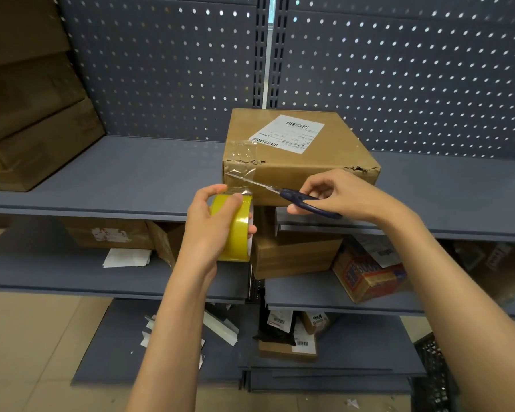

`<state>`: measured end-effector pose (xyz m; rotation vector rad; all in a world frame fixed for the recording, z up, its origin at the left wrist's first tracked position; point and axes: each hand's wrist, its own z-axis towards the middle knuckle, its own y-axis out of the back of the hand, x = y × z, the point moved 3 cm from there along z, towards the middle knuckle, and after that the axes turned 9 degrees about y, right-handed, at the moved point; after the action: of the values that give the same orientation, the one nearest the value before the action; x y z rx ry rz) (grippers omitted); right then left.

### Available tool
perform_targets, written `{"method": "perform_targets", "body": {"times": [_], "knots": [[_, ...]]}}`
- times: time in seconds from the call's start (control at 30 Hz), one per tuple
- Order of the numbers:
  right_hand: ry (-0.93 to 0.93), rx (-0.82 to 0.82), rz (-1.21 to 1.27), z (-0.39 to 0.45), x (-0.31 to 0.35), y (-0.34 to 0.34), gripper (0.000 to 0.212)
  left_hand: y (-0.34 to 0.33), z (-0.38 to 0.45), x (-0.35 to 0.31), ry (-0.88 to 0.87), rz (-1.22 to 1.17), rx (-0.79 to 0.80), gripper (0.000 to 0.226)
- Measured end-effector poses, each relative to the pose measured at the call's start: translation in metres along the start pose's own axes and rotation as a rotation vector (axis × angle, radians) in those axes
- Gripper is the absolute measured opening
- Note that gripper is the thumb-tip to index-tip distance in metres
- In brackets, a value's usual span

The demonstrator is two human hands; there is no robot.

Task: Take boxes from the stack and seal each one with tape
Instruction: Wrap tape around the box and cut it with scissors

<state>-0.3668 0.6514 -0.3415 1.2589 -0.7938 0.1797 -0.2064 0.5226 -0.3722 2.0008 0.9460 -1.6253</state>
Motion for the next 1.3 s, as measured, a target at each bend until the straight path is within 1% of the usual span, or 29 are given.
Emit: {"method": "perform_targets", "body": {"times": [0.23,0.47,0.63,0.7,1.0,1.3], "knots": [[0.018,-0.017,-0.023,0.003,-0.001,0.001,0.038,0.001,0.002,0.001,0.009,-0.021,0.012,0.033],[0.029,-0.017,0.022,0.004,-0.002,-0.001,0.048,0.005,0.004,0.003,0.014,-0.020,0.003,0.031],[0.003,0.014,-0.061,0.005,-0.004,-0.005,0.036,0.004,0.005,0.006,0.023,-0.044,0.003,0.028],[-0.002,0.003,-0.079,0.004,-0.005,-0.008,0.034,0.004,0.005,0.007,0.028,-0.052,-0.008,0.028],[-0.004,-0.011,-0.094,0.009,-0.005,-0.013,0.035,0.008,0.003,0.007,0.025,-0.078,0.012,0.025],[0.000,-0.014,-0.095,0.011,-0.004,-0.016,0.036,0.006,0.002,0.006,0.026,-0.071,0.037,0.028]]}}
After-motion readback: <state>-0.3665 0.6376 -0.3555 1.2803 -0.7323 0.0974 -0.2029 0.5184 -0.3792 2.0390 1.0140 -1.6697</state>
